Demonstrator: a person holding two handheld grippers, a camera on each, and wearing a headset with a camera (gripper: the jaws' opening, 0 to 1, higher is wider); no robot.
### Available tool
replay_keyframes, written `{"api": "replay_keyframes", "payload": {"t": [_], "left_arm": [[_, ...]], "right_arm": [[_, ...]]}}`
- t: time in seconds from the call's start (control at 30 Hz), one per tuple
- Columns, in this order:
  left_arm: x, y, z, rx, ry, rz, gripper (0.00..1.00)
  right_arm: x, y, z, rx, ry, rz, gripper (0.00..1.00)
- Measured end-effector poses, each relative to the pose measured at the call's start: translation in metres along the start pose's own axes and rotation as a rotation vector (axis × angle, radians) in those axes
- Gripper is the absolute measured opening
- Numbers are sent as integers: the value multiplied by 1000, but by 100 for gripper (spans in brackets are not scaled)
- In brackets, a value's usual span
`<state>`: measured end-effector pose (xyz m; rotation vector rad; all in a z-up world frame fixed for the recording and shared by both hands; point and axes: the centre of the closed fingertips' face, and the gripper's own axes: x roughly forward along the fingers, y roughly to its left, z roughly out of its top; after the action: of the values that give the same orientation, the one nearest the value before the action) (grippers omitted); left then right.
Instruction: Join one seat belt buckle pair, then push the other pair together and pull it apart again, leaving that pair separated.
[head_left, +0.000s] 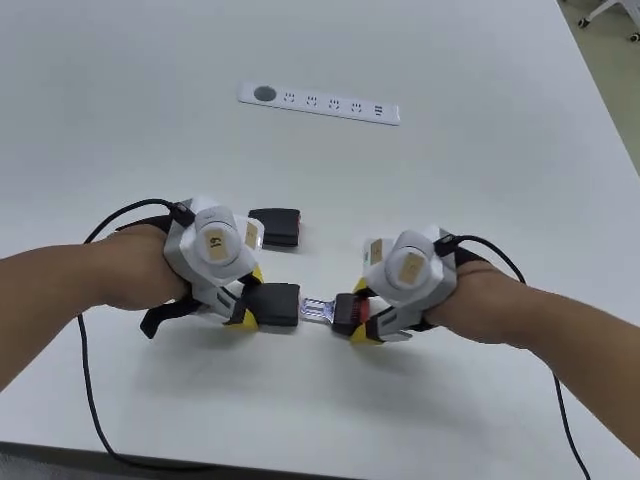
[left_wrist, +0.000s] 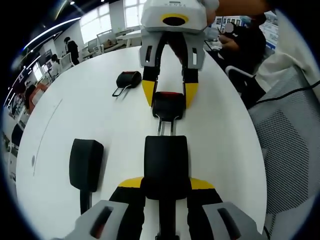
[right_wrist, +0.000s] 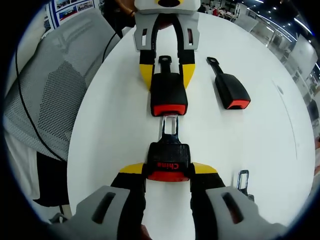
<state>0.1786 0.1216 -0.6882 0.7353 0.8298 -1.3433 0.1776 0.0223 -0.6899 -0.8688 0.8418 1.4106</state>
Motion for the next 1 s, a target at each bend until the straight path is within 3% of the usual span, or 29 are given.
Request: {"api": "replay_keyframes", "payload": {"t": [0.23,0.53,0.7,1.0], "left_arm": [[0,1,-1,-4,2,-1,33],[1,1,-2,-1,3,-1,33],[1,1,-2,-3,-6,-1,33],[1,0,1,-11,-18,2,32]], "right_arm": [[1,-2,2,-21,13,3,32],[7,-1,13,-44,-12,-3,32],[7,-3,14,-11,-12,-3,32],[8,-3,19,-16,-12,-21,30]]}}
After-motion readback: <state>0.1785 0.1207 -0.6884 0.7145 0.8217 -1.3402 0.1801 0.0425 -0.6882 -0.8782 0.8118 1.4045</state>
